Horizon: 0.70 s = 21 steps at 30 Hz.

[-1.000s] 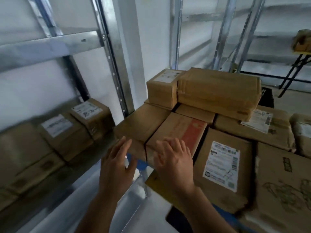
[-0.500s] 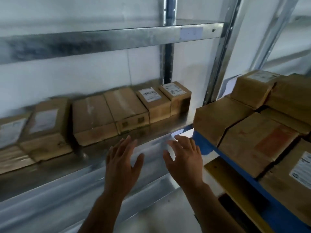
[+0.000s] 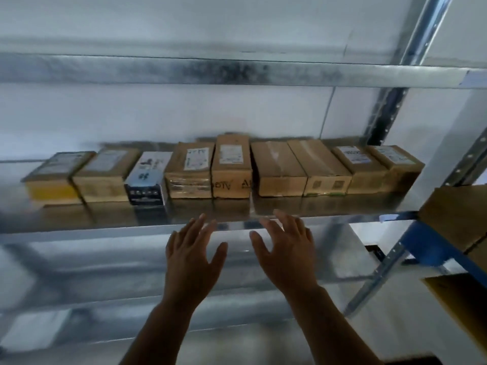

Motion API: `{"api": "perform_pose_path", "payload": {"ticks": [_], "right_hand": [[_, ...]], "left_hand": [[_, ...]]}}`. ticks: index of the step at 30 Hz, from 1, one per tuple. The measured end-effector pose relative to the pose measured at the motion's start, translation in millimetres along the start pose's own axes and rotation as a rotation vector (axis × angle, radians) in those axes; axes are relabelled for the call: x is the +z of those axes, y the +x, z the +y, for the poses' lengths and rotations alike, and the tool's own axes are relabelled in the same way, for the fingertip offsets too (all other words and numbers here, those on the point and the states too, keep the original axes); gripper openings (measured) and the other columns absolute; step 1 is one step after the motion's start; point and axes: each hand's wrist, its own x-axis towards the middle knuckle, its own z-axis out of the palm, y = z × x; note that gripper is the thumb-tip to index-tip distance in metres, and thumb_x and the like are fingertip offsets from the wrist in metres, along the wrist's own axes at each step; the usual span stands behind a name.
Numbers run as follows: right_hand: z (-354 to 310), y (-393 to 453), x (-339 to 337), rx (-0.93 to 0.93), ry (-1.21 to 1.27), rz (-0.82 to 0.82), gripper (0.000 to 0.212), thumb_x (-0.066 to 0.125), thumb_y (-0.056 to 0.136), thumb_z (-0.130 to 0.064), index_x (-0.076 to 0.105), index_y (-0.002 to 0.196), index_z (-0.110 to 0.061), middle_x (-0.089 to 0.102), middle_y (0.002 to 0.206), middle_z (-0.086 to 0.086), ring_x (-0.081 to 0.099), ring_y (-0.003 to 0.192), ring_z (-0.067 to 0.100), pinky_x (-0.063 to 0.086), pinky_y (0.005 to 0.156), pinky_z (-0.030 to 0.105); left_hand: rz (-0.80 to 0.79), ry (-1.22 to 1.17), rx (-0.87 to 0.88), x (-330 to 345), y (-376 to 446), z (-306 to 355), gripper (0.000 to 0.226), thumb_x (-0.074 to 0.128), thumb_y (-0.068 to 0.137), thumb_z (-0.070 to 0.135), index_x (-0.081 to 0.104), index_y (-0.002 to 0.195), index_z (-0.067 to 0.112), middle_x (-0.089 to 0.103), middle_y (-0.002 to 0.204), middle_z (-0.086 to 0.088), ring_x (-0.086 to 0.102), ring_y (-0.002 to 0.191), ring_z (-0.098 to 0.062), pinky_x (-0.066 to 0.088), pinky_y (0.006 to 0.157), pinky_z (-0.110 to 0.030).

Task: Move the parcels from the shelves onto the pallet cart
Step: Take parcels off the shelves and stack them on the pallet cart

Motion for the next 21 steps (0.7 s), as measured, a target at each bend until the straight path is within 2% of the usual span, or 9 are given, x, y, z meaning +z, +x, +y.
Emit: {"api": "perform_pose_path", "payload": {"ticks": [7,9,11,12,14,16,18,21], "right_hand": [[-100,-11,37,-0.149,0.125,-0.149,0.042,0.052,0.089,-0.046,0.066,0.113,-0.014,0.065,0.113,0.008,0.059,0.107,0.024,0.048,0.091,0.042],[-117,-10,50,-0.188,0.144,-0.214,0.042,0.051,0.092,-0.045,0.063,0.118,-0.015,0.063,0.117,0.007,0.056,0.11,0.022,0.045,0.095,0.041],[-132,-9,64,-0.224,0.158,-0.218,0.039,0.054,0.091,-0.042,0.065,0.115,-0.014,0.065,0.113,0.008,0.059,0.106,0.023,0.048,0.09,0.041],[-139,-8,72,-0.239,0.162,-0.222,0.037,0.056,0.09,-0.04,0.066,0.113,-0.014,0.067,0.11,0.008,0.061,0.103,0.023,0.05,0.088,0.04],[-152,-2,89,-0.255,0.18,-0.233,0.035,0.057,0.088,-0.039,0.068,0.109,-0.013,0.068,0.103,0.007,0.063,0.097,0.021,0.052,0.083,0.038],[-164,9,110,-0.261,0.222,-0.252,0.033,0.057,0.088,-0.039,0.068,0.106,-0.014,0.069,0.097,0.005,0.064,0.089,0.018,0.053,0.078,0.034],[-178,24,132,-0.273,0.247,-0.287,0.033,0.055,0.091,-0.04,0.066,0.109,-0.016,0.068,0.097,0.004,0.063,0.088,0.016,0.052,0.077,0.032],[-202,52,164,-0.292,0.266,-0.278,0.033,0.057,0.091,-0.039,0.065,0.112,-0.015,0.067,0.1,0.004,0.063,0.089,0.015,0.052,0.075,0.03]], "left_hand": [[0.085,0.082,-0.199,-66,-38,-77,0.052,0.058,0.087,0.043,0.051,0.132,0.017,0.042,0.144,-0.007,0.033,0.136,-0.026,0.022,0.112,-0.049],[0.108,0.074,-0.234,-76,-46,-93,0.061,0.044,0.088,0.058,0.053,0.13,0.015,0.045,0.142,-0.009,0.036,0.135,-0.028,0.025,0.11,-0.051],[0.118,0.06,-0.254,-81,-50,-108,0.083,0.021,0.082,0.074,0.054,0.129,0.014,0.046,0.14,-0.01,0.039,0.133,-0.029,0.029,0.108,-0.053],[0.117,0.062,-0.273,-82,-51,-115,0.088,0.017,0.079,0.076,0.054,0.129,0.014,0.047,0.14,-0.01,0.04,0.131,-0.029,0.031,0.107,-0.053],[0.12,0.058,-0.32,-82,-48,-131,0.075,0.032,0.082,0.067,0.055,0.127,0.012,0.049,0.138,-0.011,0.044,0.128,-0.03,0.033,0.105,-0.053],[0.129,0.046,-0.365,-81,-40,-151,0.055,0.053,0.086,0.048,0.055,0.127,0.012,0.049,0.137,-0.011,0.046,0.126,-0.031,0.034,0.104,-0.052],[0.125,0.08,-0.381,-81,-26,-174,0.05,0.059,0.087,0.038,0.052,0.13,0.014,0.047,0.139,-0.01,0.044,0.128,-0.028,0.032,0.105,-0.049],[0.074,0.147,-0.405,-87,2,-210,0.054,0.062,0.087,0.035,0.046,0.135,0.018,0.041,0.145,-0.005,0.037,0.133,-0.023,0.025,0.109,-0.041]]}}
